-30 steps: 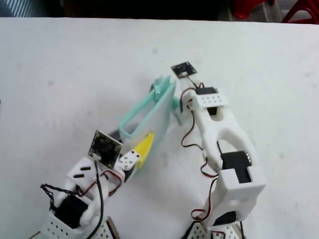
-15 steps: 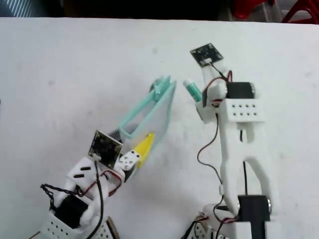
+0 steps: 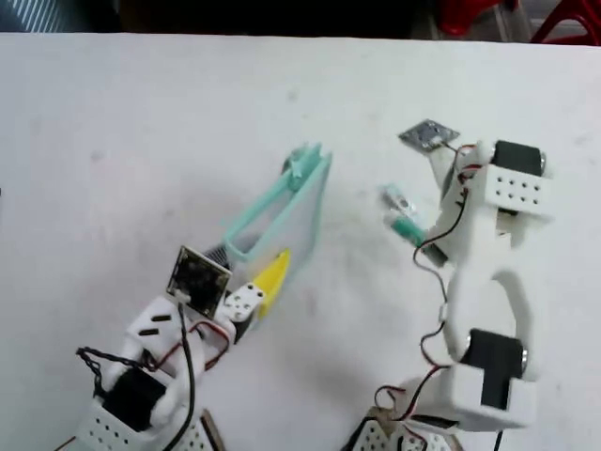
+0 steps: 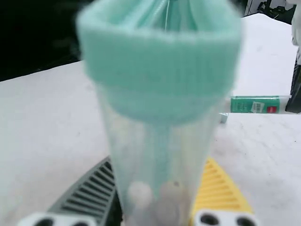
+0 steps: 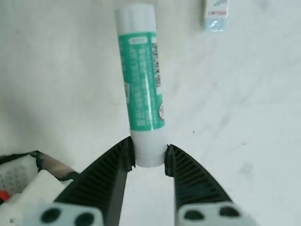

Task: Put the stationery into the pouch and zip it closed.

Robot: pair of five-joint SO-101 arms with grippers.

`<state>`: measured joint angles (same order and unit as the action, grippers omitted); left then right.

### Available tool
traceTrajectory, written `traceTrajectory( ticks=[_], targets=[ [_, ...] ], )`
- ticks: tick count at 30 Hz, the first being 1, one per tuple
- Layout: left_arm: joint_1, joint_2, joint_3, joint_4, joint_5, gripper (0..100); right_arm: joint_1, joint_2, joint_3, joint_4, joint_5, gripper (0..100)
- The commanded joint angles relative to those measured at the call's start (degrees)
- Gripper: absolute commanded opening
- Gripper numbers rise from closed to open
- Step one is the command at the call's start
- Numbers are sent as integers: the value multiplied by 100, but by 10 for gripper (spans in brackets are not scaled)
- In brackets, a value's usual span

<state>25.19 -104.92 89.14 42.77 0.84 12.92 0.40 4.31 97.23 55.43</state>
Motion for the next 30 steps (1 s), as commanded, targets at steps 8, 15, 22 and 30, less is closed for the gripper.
traceTrajectory(
  ticks=[8,15,22,30],
  targets=[
    [92,48,-35,-97,-53,176,1982,620,-1169,145,2110,16],
    [92,48,-35,-97,-53,176,1727,1165,-1143,127,1969,16],
    [66,48,-35,-97,-53,176,1138,2220,-1380,-224,1037,16],
    [101,48,-44,-97,-53,176,1508,2290,-1451,119,1178,39]
  ],
)
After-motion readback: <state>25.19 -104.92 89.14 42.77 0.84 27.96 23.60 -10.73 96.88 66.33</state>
